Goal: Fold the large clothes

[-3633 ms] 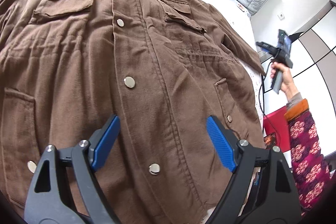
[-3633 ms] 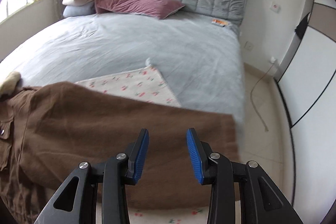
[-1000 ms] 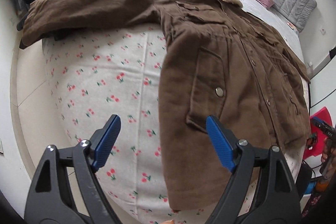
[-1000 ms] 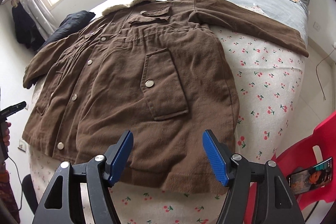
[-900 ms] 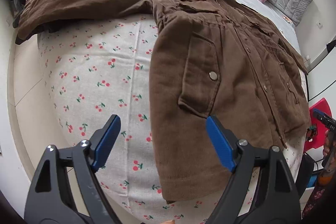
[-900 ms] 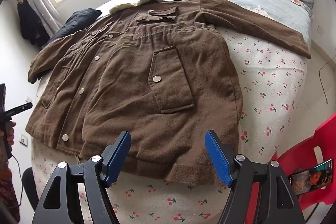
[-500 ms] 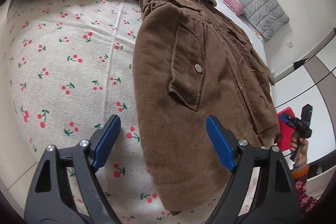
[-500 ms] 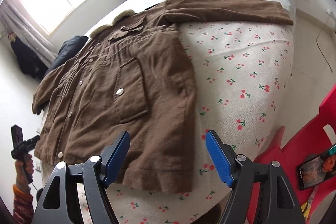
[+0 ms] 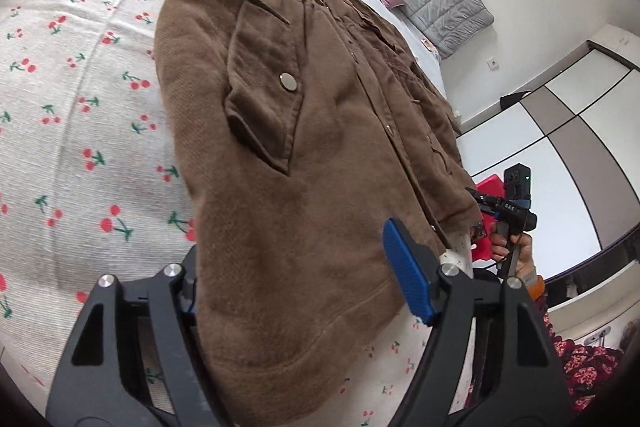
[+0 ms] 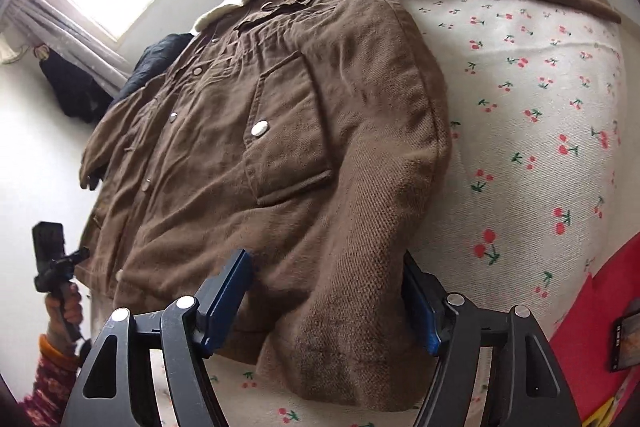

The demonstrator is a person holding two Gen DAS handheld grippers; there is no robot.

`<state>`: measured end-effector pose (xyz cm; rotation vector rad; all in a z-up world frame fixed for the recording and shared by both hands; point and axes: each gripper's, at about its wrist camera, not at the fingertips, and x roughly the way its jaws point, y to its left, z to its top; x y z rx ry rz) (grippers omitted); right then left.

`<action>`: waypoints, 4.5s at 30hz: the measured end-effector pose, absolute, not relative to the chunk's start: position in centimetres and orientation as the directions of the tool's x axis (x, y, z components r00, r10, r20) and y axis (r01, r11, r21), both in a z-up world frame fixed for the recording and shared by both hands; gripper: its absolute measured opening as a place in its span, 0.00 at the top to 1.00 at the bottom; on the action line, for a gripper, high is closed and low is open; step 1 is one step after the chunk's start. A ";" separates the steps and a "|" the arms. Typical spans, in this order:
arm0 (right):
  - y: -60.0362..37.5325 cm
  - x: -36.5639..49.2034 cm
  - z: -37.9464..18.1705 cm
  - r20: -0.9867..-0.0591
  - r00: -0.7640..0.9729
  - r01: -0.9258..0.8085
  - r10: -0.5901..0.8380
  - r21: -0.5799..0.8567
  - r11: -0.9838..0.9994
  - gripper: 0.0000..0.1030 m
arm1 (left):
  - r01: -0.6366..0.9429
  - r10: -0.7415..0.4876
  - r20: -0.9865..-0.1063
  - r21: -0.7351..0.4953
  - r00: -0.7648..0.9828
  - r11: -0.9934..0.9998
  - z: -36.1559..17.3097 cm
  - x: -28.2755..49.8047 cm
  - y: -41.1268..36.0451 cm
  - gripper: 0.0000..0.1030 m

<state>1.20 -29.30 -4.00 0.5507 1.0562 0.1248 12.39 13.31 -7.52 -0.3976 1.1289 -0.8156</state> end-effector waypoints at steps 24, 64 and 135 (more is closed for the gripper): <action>-30.4 -3.3 3.4 -0.776 0.618 0.282 0.129 0.371 0.885 0.89 | 0.267 -0.681 -0.652 -0.627 0.334 0.732 2.1 8.3 15.6 0.85; -29.9 4.9 -0.5 -0.870 0.481 0.264 0.112 0.265 0.928 0.45 | 0.636 -0.444 -0.867 -0.212 0.228 0.742 -2.8 6.7 5.0 0.23; -24.1 36.0 18.5 -0.559 0.819 0.033 0.130 0.272 0.962 0.86 | 0.275 -0.530 -0.677 -0.455 0.511 0.847 -1.8 24.5 5.0 0.13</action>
